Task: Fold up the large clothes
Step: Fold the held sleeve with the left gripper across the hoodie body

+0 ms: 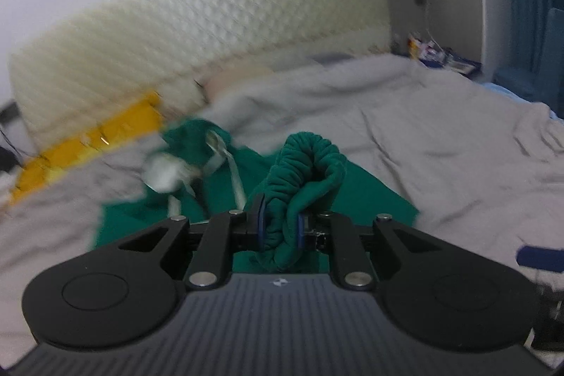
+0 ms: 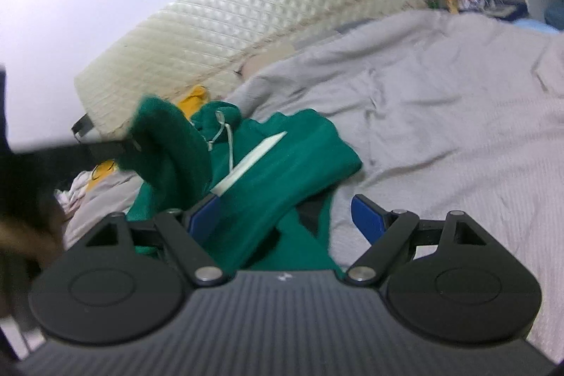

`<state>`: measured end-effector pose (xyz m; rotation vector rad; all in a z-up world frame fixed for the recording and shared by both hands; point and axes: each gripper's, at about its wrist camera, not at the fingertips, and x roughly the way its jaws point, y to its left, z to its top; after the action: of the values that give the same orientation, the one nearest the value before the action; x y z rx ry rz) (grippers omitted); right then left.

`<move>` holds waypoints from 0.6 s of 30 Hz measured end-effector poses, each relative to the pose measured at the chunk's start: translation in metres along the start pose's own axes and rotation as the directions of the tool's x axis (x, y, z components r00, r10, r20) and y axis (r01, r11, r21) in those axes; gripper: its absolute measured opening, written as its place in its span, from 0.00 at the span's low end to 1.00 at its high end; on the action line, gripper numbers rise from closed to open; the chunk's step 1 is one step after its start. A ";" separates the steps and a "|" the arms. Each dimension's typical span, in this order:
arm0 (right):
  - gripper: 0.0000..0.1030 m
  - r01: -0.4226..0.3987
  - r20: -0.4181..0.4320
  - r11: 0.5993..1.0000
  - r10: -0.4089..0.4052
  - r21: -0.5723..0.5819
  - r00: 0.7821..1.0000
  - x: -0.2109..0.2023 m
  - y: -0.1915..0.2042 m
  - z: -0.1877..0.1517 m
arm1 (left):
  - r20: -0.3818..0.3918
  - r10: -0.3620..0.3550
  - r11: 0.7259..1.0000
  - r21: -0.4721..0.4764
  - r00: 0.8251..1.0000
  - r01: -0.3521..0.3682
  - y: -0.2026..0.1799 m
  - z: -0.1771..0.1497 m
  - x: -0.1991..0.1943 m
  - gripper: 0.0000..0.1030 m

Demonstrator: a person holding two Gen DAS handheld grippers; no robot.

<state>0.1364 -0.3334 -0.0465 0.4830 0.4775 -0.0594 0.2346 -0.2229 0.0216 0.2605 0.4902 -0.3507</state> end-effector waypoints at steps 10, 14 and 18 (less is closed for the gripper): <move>0.80 0.042 -0.018 0.999 -0.041 0.031 0.999 0.012 -0.014 -0.001 | -0.069 -0.122 0.991 -0.070 0.990 0.117 -0.008 -0.051 0.040 0.20; 0.80 0.048 -0.022 0.999 -0.047 0.023 0.999 0.014 -0.012 -0.002 | -0.094 -0.208 0.973 -0.118 0.974 0.196 0.008 -0.059 0.032 0.59; 0.80 0.051 -0.024 0.999 -0.051 0.003 0.998 0.012 -0.008 -0.004 | -0.029 -0.235 0.957 -0.181 0.972 0.226 0.031 -0.075 0.002 0.78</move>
<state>0.1437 -0.3377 -0.0585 0.4751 0.5136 -0.1031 0.2175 -0.1710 -0.0383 0.0387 0.5994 -0.5263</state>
